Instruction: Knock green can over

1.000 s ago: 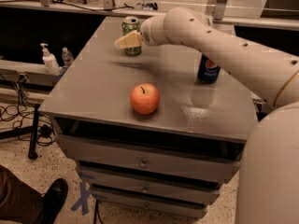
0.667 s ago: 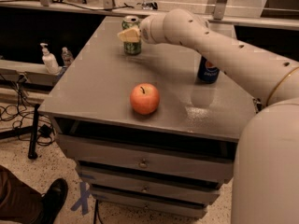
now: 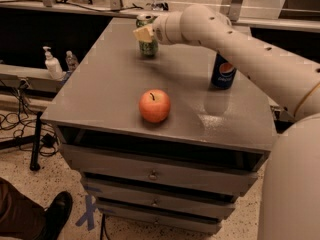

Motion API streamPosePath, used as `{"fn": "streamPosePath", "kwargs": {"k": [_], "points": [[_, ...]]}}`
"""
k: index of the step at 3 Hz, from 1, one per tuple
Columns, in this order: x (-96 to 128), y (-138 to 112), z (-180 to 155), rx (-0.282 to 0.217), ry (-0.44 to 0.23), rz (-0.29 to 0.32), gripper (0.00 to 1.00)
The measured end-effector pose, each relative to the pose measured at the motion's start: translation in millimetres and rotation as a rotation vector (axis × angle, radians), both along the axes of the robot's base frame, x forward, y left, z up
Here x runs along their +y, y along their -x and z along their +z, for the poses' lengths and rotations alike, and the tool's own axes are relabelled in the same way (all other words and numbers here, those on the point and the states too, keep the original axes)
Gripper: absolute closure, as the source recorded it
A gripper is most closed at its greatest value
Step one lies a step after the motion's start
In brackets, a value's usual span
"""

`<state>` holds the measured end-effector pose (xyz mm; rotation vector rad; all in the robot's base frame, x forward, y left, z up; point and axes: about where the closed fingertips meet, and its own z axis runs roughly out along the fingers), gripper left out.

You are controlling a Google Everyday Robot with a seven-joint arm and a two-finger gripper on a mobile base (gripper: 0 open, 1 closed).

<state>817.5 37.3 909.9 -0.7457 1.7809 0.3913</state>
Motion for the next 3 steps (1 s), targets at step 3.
{"fn": "streamPosePath", "kwargs": {"k": [3], "points": [[-6.4, 91.3, 34.7, 0.0, 0.297, 0.29, 1.0]]}}
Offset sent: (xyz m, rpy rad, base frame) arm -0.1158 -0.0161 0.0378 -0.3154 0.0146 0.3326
